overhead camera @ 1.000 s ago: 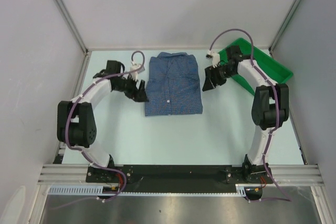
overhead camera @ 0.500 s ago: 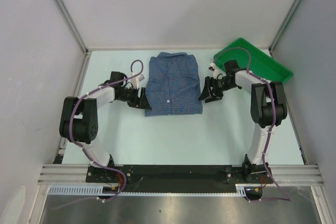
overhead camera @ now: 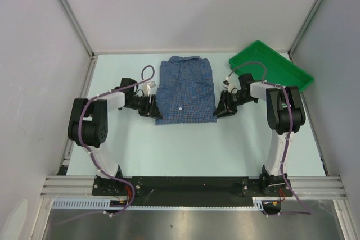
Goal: Fold and stack the long sleeve shirts
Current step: Fold the shirt
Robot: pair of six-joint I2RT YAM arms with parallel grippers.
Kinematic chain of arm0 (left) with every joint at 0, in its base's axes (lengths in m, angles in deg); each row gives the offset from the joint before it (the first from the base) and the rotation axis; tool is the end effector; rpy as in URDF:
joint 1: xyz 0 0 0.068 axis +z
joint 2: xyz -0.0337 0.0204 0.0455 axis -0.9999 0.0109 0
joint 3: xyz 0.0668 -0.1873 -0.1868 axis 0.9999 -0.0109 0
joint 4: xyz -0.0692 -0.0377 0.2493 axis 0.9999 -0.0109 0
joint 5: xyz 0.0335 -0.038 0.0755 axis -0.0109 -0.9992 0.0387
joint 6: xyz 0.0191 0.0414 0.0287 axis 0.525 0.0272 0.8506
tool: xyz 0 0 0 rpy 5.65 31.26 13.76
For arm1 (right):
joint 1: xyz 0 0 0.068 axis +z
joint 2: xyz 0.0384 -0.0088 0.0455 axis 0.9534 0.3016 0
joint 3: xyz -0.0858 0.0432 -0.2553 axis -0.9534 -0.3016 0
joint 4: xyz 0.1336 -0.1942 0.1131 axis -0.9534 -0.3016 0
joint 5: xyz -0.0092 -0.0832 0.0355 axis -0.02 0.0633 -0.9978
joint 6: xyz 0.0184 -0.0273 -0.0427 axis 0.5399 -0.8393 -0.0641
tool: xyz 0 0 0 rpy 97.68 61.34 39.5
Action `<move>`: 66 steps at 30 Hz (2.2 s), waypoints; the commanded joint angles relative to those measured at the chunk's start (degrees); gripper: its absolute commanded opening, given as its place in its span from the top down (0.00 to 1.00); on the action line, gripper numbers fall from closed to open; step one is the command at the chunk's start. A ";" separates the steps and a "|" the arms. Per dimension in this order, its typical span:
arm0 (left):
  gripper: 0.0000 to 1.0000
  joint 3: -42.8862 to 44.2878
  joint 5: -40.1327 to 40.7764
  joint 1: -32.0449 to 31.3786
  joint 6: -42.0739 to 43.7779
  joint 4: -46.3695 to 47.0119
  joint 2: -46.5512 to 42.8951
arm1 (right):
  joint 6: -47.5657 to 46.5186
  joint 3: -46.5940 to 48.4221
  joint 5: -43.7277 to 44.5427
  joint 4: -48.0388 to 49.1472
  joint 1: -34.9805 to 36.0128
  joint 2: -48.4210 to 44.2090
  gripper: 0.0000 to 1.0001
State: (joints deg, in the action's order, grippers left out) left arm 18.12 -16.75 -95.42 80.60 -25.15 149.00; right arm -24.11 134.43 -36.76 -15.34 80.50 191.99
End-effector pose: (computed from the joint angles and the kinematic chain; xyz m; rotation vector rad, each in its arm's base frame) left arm 0.3290 -0.0616 0.1450 0.4436 2.5228 -1.1553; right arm 0.3694 0.0807 0.1263 -0.2645 2.6939 1.3407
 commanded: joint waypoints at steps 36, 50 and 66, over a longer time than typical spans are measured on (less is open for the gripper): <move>0.29 22.85 6.39 1.12 8.19 -8.74 7.03 | -6.76 20.77 8.58 -4.80 -0.15 1.67 0.32; 0.48 31.12 6.66 -1.86 7.48 -6.20 15.65 | -5.62 29.66 10.43 -0.75 2.23 11.97 0.56; 1.00 32.88 6.04 -5.47 5.55 -1.80 15.56 | -3.60 24.90 9.91 3.73 -0.67 7.83 1.00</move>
State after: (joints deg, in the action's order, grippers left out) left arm 48.35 -9.96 -101.28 87.55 -29.35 164.89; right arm -28.81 156.68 -26.29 -15.32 79.60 201.21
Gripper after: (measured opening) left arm 0.014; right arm 0.018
